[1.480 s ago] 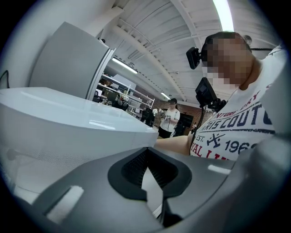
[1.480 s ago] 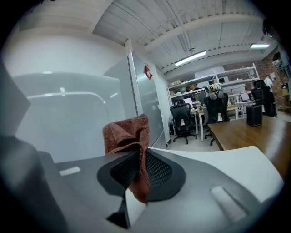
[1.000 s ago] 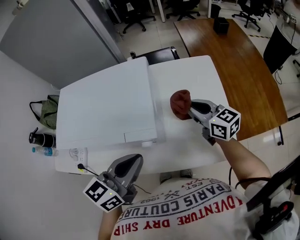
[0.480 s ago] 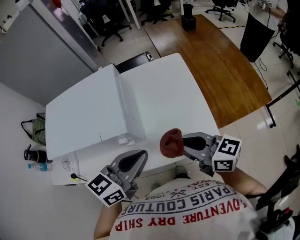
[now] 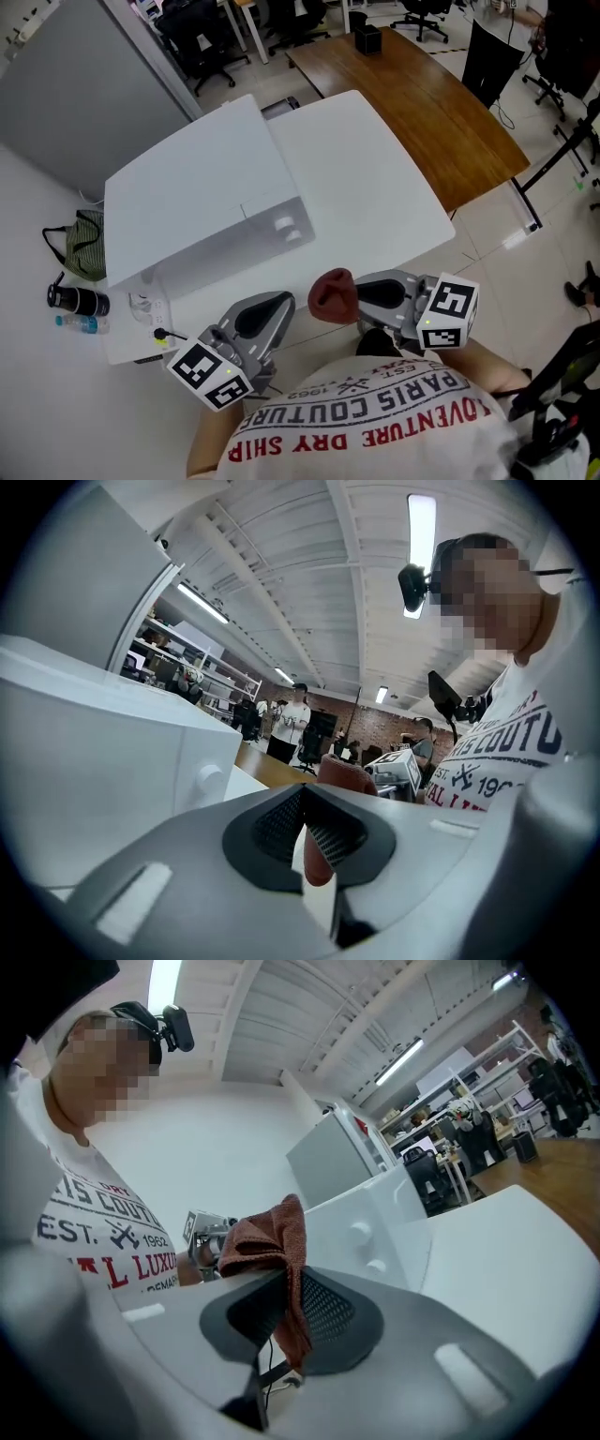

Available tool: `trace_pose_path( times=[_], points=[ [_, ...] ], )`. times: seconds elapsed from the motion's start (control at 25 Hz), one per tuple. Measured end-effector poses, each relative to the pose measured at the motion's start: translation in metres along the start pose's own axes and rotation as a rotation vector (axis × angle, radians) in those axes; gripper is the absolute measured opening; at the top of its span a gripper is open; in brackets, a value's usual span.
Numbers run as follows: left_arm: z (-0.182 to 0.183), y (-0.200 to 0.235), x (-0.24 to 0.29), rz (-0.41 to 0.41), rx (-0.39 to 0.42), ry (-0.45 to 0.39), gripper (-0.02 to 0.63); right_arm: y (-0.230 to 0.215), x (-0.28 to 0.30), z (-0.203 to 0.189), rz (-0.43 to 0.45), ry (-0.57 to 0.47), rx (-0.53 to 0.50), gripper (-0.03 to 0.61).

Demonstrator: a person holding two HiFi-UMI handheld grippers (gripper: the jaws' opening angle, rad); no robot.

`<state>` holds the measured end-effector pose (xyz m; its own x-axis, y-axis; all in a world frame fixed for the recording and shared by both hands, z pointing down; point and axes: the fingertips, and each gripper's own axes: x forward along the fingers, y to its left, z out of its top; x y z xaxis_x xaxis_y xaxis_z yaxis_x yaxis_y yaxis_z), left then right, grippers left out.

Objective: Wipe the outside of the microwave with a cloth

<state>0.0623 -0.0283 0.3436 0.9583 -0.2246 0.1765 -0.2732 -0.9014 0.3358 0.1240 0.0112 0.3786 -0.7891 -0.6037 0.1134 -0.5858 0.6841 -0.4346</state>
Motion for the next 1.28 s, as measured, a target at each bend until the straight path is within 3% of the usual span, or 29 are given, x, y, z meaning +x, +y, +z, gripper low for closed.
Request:
trace_pose_path(
  times=[0.24,0.4,0.64,1.28],
  points=[
    [-0.017,0.002,-0.108,0.02,-0.008,-0.026,0.002,0.093,0.07,-0.03,0.005,0.012,-0.04,0.038],
    [-0.025,0.0,-0.151,0.002,-0.007,-0.038,0.002,0.126,0.098,-0.041,-0.014,0.015,-0.028,0.037],
    [-0.028,-0.007,-0.18,-0.014,0.002,-0.052,0.002,0.143,0.106,-0.05,-0.041,0.043,0.026,0.035],
    [-0.027,-0.006,-0.18,-0.02,-0.004,-0.078,0.002,0.143,0.111,-0.049,-0.057,0.05,-0.001,0.034]
  ],
)
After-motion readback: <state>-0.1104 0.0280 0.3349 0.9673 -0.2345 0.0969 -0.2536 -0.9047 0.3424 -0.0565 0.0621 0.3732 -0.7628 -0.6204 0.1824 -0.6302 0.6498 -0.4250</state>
